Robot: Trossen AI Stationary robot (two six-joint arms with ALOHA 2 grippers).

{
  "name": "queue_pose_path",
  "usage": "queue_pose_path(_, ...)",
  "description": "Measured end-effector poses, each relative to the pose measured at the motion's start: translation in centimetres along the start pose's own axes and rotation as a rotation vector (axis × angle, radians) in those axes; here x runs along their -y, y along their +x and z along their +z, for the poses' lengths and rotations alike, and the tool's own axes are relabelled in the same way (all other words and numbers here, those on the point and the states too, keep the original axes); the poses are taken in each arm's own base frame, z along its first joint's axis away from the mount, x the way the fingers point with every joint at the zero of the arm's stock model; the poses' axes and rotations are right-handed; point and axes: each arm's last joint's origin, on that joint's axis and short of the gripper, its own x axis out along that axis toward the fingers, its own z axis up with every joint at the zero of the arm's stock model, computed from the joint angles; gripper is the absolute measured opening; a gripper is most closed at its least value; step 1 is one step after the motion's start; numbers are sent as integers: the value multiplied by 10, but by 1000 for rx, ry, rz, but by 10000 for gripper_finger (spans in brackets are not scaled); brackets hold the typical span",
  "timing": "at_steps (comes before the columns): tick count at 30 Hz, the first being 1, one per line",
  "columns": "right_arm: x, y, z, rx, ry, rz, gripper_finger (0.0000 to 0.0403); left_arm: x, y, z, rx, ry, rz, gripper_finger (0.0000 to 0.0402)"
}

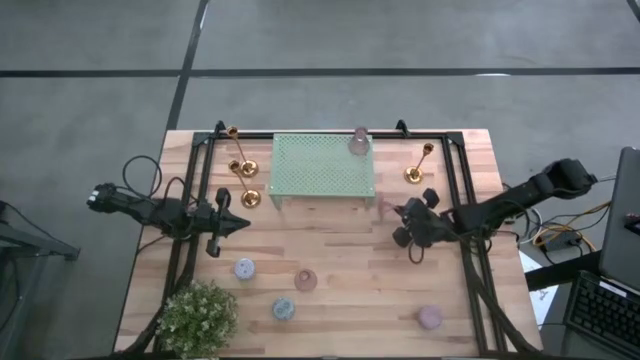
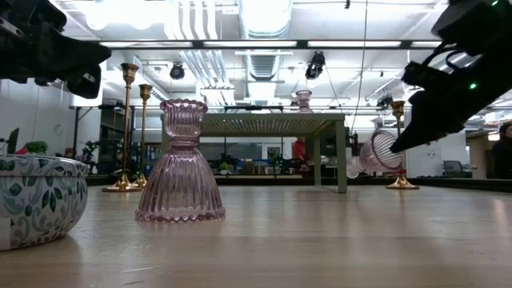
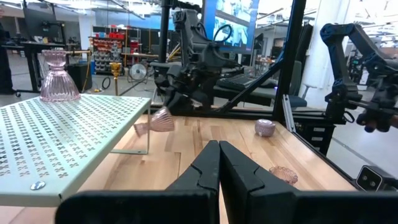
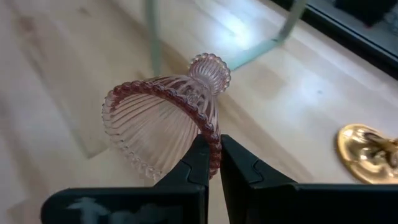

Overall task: Pick & Place candle stick holders
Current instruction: Put the top glass candle holder on the shelf aligned with the other glass candle holder

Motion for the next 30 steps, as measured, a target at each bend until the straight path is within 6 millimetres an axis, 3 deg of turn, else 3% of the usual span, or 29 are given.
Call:
queue_pose_path(14, -31, -36, 10, -21, -32, 212, 11, 0, 0, 0, 0, 0, 0, 7)
queue_pose_path(22, -34, -51, 7, -197, 9, 279, 11, 0, 0, 0, 0, 0, 0, 7)
queue_pose_path(30, -46, -56, 15, -75, 44, 359, 11, 0, 0, 0, 0, 0, 0, 7)
